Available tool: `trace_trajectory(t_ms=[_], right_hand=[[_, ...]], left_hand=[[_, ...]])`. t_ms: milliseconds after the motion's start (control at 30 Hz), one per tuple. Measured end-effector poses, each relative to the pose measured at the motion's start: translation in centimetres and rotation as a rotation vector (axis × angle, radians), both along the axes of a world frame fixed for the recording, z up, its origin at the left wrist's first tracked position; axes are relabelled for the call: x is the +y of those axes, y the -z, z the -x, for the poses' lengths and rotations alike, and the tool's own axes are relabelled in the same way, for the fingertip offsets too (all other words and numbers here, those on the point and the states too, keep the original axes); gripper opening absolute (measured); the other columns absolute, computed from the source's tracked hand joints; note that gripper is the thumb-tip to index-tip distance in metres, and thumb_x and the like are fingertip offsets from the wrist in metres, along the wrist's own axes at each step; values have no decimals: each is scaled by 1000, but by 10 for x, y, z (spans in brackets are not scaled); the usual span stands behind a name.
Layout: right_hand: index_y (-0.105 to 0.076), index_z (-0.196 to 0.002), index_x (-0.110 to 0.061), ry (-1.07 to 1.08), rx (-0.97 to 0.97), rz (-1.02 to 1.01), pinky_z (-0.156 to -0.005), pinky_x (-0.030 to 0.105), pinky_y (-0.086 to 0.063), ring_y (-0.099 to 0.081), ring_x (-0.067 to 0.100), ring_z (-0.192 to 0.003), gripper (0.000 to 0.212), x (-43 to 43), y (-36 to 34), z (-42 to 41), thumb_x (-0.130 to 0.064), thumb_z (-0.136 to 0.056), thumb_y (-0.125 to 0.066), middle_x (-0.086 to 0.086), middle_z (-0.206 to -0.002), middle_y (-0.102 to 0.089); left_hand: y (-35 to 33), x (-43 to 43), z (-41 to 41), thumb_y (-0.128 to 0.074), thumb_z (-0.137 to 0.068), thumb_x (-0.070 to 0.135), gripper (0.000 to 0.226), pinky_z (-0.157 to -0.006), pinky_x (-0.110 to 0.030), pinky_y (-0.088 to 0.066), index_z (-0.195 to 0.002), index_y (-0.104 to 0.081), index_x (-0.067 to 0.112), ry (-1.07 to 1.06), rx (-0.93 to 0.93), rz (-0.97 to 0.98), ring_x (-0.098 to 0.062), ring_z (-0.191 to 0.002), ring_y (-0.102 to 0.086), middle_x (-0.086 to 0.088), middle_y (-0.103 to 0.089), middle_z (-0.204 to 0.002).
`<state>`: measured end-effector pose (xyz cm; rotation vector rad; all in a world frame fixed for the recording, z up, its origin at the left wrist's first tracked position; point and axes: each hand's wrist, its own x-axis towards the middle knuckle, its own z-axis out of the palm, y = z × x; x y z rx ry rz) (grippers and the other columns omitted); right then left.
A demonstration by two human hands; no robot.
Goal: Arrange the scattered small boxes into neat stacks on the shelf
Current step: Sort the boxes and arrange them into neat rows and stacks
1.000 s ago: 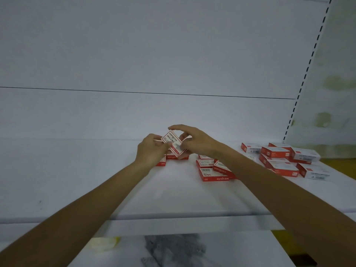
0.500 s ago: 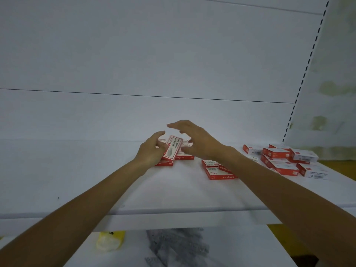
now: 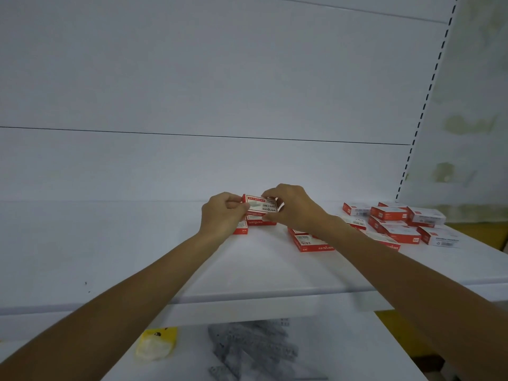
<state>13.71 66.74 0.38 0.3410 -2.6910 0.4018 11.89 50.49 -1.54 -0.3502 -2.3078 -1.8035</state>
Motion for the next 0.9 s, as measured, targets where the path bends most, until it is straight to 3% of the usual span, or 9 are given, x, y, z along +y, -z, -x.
trace_trajectory(t_ms=[100,200,333,500,667,900], right_hand=[[-56,-125,-14,30,-73,-40,-86,23,-39,-54,20,-103,50,3,0,0,-26,-79,-71,9,-117,-59],[-56,-125,-13,64,-175,-81,-89,24,-41,-54,20,-106,51,7,6,0,-26,-78,-72,8,-122,-58],[-59,-120,-15,97,-233,-76,-90,30,-46,-56,21,-106,46,9,17,3,-27,-78,-72,8,-124,-57],[-64,-112,-13,114,-248,-42,-83,25,-45,-56,18,-100,37,7,22,10,-28,-78,-69,5,-120,-56],[-65,-106,-14,163,-207,-71,-84,31,-46,-55,20,-103,29,3,26,16,-28,-81,-64,4,-116,-58],[-57,-119,-18,163,-158,-82,-88,31,-41,-50,18,-111,44,12,25,15,-41,-82,-63,0,-120,-55]], left_hand=[[5,-6,2,-56,-89,24,21,-77,-24,-44,-102,-65,11,-12,102,292,-12,-86,-58,0,-65,-96],[15,-18,2,-53,-89,24,16,-85,-32,-49,-95,-66,17,17,251,545,-15,-91,-60,2,-67,-100],[29,-26,0,-50,-90,25,22,-88,-32,-44,-106,-64,19,78,348,835,-20,-105,-54,-2,-60,-112],[36,-27,0,-50,-90,23,29,-96,-30,-39,-117,-59,17,111,355,840,-18,-115,-48,-1,-52,-123],[37,-27,3,-49,-90,20,28,-97,-28,-39,-115,-61,17,173,351,866,-17,-113,-48,-1,-49,-120],[32,-15,1,-51,-89,16,24,-94,-28,-42,-110,-63,16,193,336,811,-17,-107,-51,-1,-52,-114]])
